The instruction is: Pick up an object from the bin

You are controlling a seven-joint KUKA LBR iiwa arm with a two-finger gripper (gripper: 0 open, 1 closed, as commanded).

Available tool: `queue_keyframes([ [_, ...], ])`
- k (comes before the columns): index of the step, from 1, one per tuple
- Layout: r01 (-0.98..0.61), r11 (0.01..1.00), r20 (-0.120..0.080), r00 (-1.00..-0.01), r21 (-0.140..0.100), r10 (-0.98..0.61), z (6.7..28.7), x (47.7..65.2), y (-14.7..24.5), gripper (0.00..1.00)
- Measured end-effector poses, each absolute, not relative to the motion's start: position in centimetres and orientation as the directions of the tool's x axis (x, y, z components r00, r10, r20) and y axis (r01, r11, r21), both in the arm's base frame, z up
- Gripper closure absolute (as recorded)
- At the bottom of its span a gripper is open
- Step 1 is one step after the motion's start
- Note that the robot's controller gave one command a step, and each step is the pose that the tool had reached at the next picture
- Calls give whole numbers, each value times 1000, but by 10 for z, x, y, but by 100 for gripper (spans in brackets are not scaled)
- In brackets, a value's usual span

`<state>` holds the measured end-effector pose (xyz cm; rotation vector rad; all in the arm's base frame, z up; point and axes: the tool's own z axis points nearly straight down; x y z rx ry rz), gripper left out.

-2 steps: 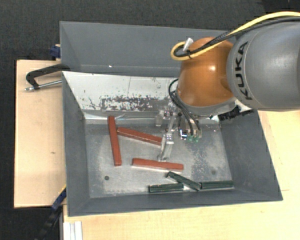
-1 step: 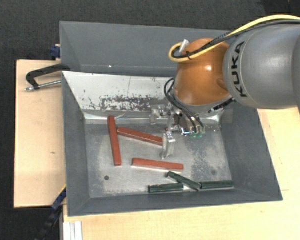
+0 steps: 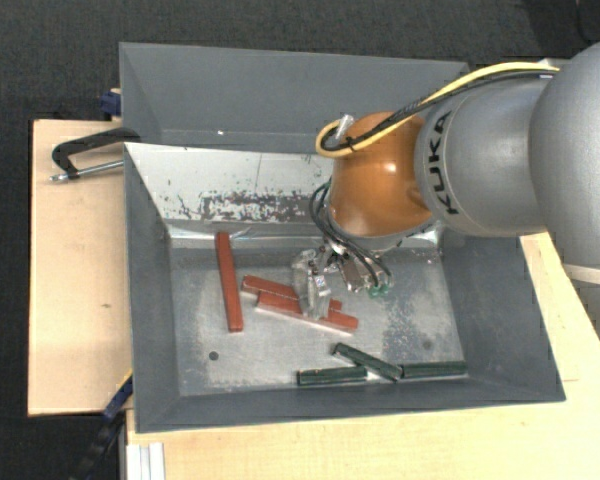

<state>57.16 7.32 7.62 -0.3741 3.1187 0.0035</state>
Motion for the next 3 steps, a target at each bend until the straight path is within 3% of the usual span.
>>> queue_keyframes([
  [1,-236,972,-6,-972,2,-236,72,571,73,0],
  [2,-236,972,-6,-972,2,-236,72,571,73,0],
  [3,-210,978,-2,-978,2,-210,77,553,91,100],
])
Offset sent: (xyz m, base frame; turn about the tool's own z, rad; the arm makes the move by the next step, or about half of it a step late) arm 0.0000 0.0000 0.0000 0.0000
